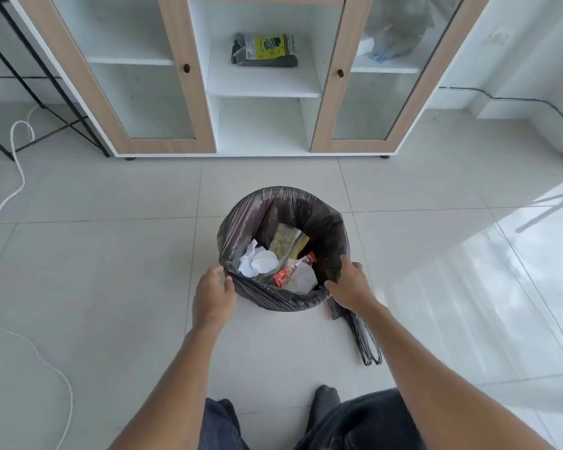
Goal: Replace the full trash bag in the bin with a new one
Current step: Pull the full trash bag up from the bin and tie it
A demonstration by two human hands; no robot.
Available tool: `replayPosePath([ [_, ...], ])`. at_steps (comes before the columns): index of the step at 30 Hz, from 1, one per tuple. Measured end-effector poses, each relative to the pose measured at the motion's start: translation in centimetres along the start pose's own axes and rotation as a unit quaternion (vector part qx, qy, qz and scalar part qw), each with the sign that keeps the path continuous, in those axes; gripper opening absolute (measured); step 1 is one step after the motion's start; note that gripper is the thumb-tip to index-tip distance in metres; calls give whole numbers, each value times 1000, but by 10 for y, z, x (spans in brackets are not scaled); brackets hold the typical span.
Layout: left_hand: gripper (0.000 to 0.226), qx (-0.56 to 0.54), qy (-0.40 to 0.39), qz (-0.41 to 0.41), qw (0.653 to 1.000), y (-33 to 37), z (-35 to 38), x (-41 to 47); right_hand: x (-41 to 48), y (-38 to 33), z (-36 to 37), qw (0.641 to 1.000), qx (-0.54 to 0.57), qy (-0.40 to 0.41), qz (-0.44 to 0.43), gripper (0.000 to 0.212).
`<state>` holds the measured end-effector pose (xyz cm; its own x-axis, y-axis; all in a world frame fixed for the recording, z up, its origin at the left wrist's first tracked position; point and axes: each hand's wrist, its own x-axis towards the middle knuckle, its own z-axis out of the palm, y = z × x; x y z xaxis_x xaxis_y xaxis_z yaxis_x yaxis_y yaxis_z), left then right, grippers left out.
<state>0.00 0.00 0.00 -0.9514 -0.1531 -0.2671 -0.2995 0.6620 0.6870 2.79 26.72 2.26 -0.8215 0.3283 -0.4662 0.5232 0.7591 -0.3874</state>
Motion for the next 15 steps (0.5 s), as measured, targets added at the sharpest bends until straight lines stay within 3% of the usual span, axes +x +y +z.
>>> replayPosePath([
  [3, 32, -30, 32, -43, 998, 8, 1, 9, 3, 1, 5, 998, 68, 7, 17, 72],
  [9, 35, -62, 29, -121, 990, 15, 14, 31, 18, 5, 10, 981, 162, 94, 48, 40],
  [15, 35, -157, 17, -173, 972, 15, 25, 44, 24, 3, 10, 967, 205, 118, 96, 33],
])
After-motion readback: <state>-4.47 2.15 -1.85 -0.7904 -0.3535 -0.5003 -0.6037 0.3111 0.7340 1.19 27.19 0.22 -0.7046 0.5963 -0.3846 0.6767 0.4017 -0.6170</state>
